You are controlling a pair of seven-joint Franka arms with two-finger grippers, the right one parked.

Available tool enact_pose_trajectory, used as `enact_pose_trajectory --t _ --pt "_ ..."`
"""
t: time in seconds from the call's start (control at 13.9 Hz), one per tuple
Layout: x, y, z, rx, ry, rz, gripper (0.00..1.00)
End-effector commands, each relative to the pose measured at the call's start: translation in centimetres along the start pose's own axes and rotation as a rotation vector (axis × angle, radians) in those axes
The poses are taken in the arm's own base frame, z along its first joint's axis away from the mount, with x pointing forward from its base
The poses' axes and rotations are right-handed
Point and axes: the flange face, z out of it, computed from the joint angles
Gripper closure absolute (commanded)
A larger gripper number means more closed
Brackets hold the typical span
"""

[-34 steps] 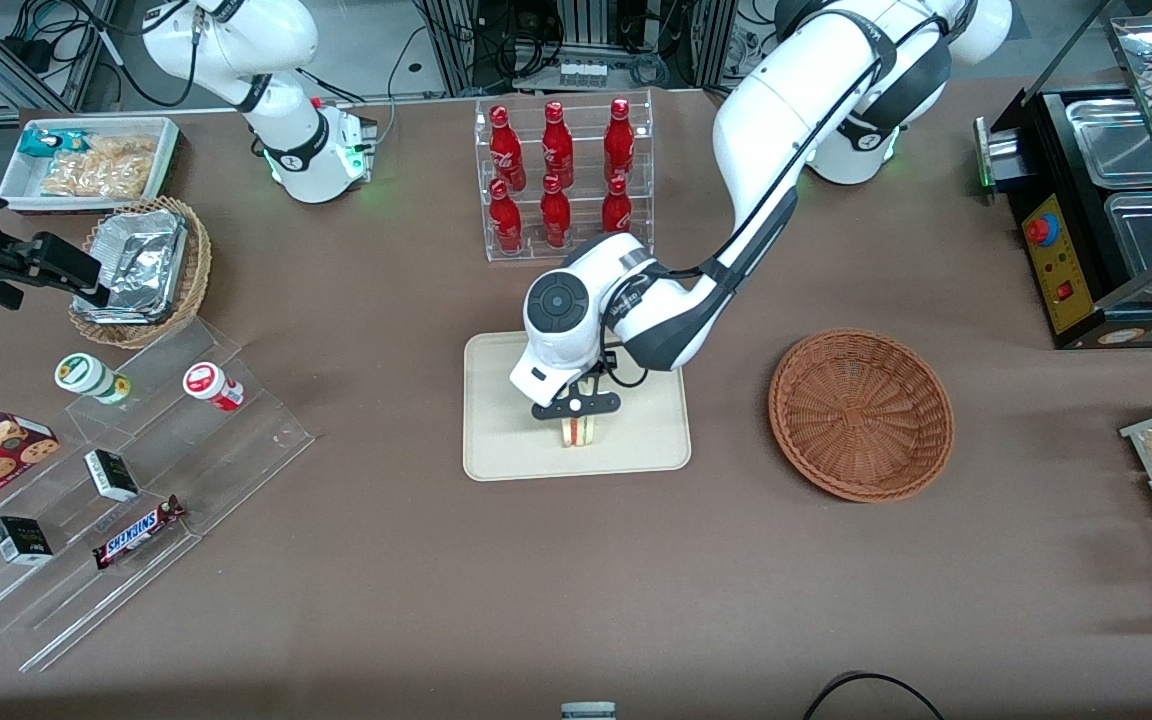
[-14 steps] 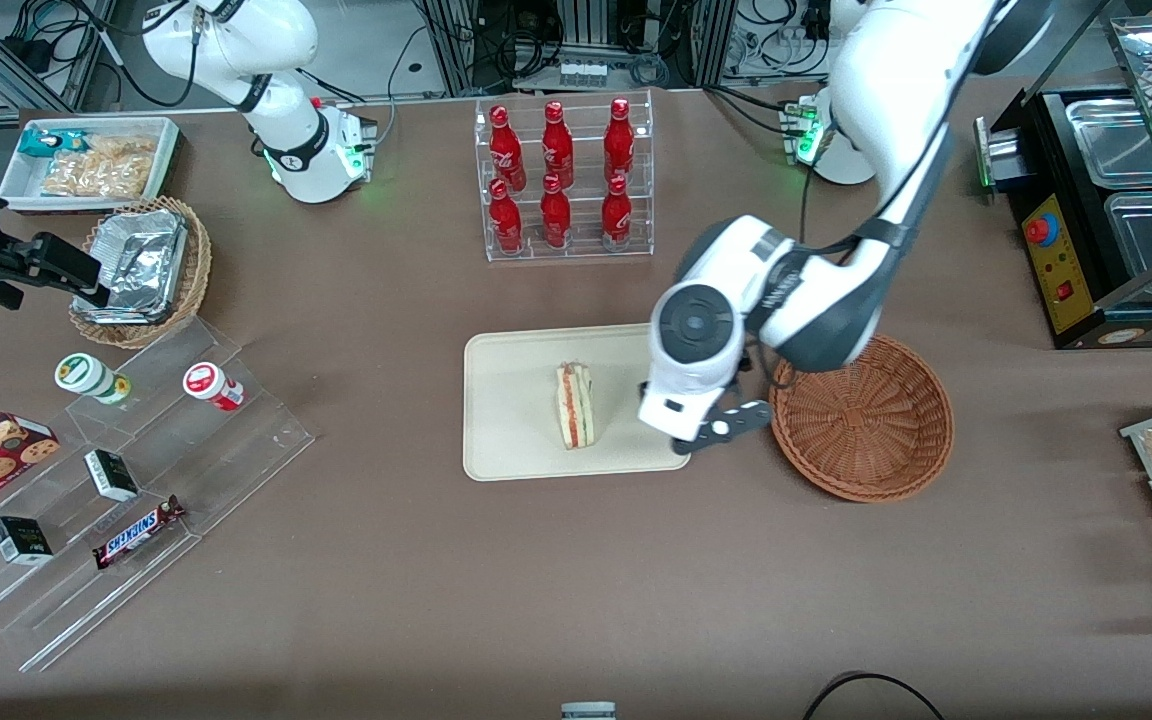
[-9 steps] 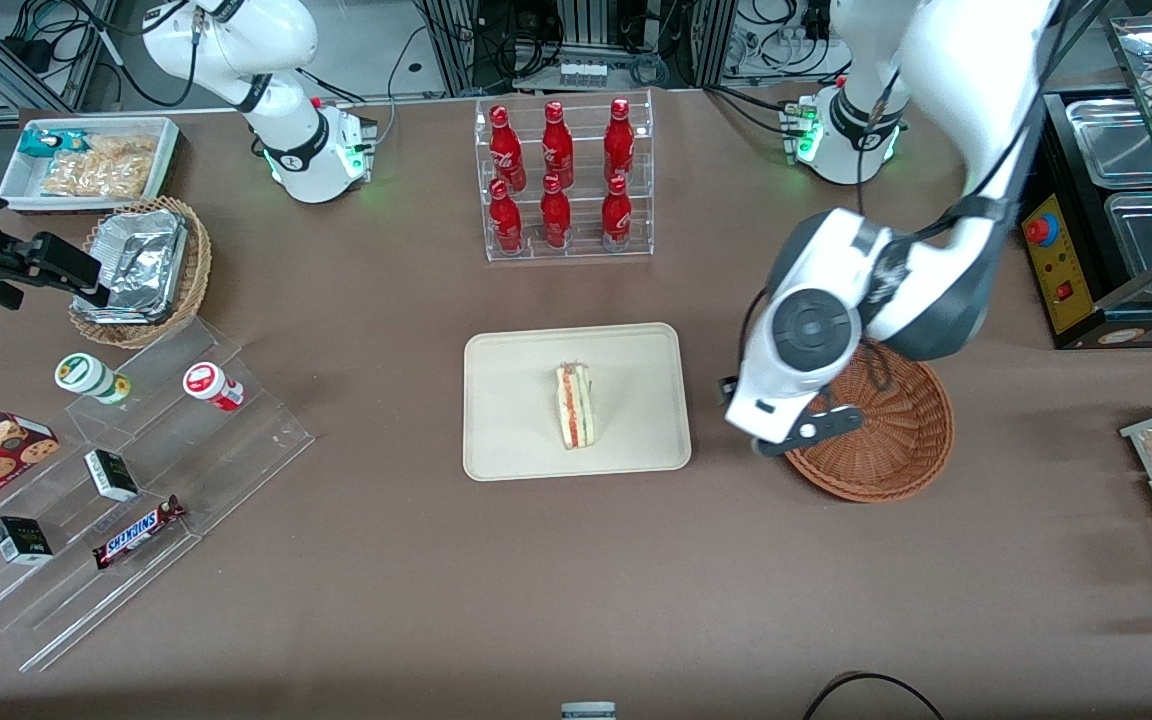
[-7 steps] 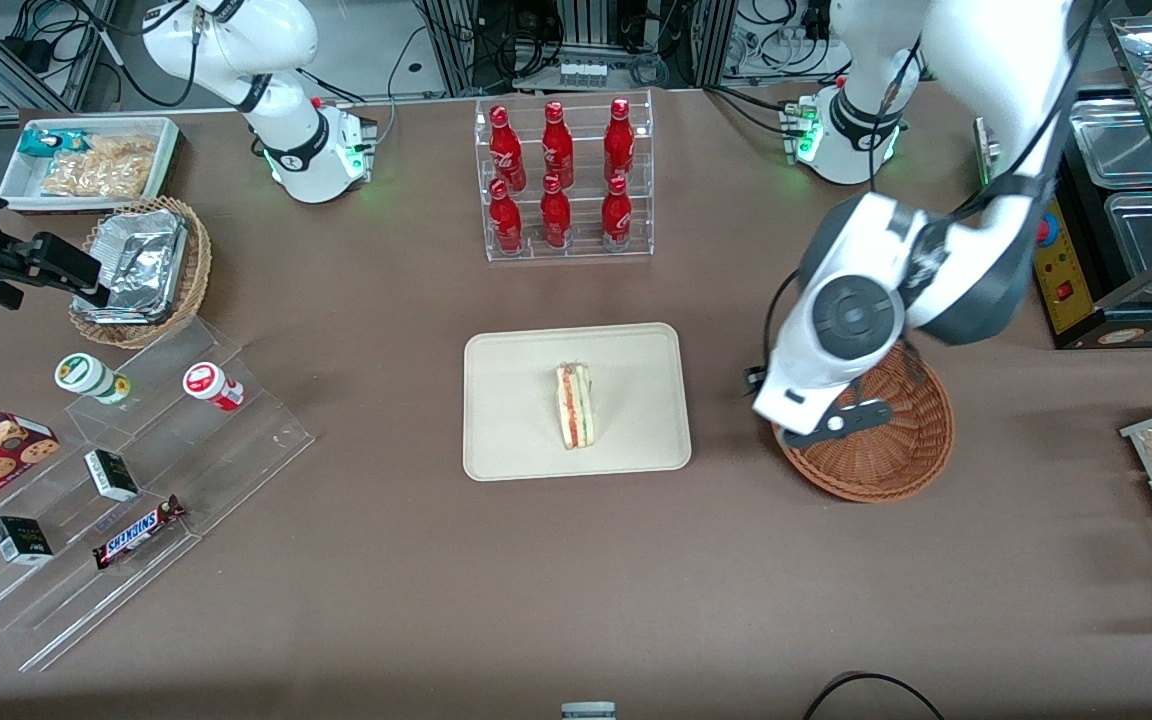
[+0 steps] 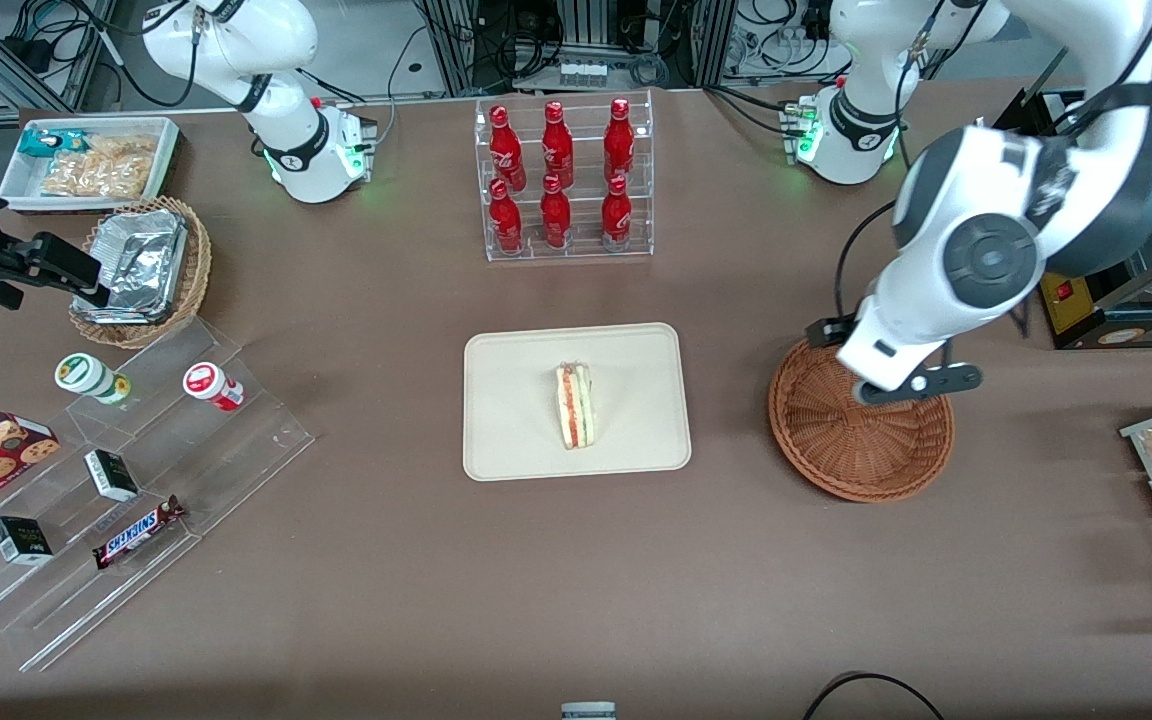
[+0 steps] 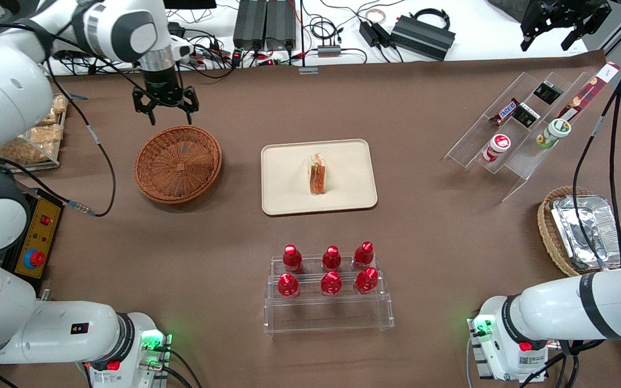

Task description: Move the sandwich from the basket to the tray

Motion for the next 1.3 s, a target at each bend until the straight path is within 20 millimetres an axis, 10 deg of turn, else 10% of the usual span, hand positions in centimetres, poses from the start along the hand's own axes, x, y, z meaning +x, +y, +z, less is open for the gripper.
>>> enact_pose_trajectory --t 0.0,0.79,1.22 --pt "-2.0 -3.1 -1.9 -0.030 -0.013 0.048 0.00" --pt "-3.3 -12.0 -9.5 -0.083 0.099 0.115 0.00" --pt "-3.3 -12.9 -10.7 -0.090 0.128 0.134 0.00"
